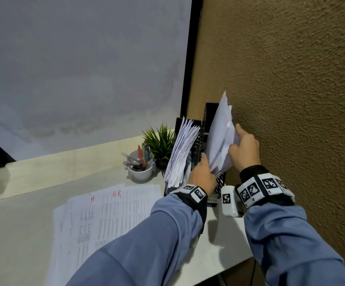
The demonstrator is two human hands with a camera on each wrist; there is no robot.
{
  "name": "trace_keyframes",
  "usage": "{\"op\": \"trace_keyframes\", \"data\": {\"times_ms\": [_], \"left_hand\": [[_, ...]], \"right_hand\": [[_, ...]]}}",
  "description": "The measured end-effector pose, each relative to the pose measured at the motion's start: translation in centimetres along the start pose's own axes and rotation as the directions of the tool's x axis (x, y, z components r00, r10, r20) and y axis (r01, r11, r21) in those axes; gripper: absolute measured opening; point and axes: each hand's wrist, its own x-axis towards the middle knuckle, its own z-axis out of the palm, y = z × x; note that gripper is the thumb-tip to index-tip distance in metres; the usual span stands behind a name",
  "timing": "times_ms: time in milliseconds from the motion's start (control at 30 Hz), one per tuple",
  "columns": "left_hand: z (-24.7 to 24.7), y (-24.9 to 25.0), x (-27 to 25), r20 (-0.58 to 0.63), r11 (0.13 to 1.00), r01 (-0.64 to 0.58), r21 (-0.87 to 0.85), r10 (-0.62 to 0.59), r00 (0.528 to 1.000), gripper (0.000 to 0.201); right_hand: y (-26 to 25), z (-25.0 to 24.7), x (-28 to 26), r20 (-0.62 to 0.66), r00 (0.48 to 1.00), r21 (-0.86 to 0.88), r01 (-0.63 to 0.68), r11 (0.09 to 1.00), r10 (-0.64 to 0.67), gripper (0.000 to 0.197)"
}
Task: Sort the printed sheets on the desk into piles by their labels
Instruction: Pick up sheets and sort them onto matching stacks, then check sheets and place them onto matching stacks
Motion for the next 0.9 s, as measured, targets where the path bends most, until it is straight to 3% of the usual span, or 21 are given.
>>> {"op": "trace_keyframes", "data": {"times_ms": [100,267,400,467,600,700,800,900], "left_hand": [[-0.5,1.1,0.0,-0.166,0.999,-0.033,0.000,0.033,0.986,0.041],[0.4,0.2,0.1,-0.088,0.998,-0.054,-0.015,0.053,0.995,0.037],[0.6,-0.8,0.5,-0.092,0.994,-0.083,-0.065,0.077,0.993,0.039],[0.3,-1.2,0.7,-0.125,0.993,-0.100,-0.061,0.092,0.988,0.037],[-0.8,-1.7,0.9,-0.211,0.990,-0.134,-0.050,0.121,0.970,0.027],[-1.3,-1.1,1.0,-0.251,0.987,-0.162,-0.012,0.154,0.956,0.029],[-1.7,0.2,1.2,-0.235,0.976,-0.217,0.025,0.217,0.947,0.034],[-2.0,1.1,1.1,-0.156,0.985,-0.149,0.092,0.162,0.974,0.040]], "right_hand": [[-0.3,-0.7,0.3,-0.053,0.998,0.007,0.024,1.000,-0.024,0.065],[-0.1,0.0,-0.1,-0.083,0.996,-0.045,0.032,0.998,-0.036,0.066],[1.5,2.1,-0.7,0.113,0.994,-0.242,0.034,0.970,-0.007,0.057],[2.0,2.7,-0.9,0.155,0.987,-0.255,0.004,0.967,0.037,0.059],[1.5,2.6,-0.5,0.130,0.990,-0.226,-0.029,0.974,0.059,0.063],[0.6,2.0,-0.3,0.087,0.996,-0.238,-0.003,0.971,0.024,0.055],[0.2,2.3,-0.4,0.043,0.999,-0.240,0.014,0.971,-0.004,0.047],[0.6,3.1,-0.7,0.074,0.997,-0.245,0.013,0.969,0.005,0.031]]}}
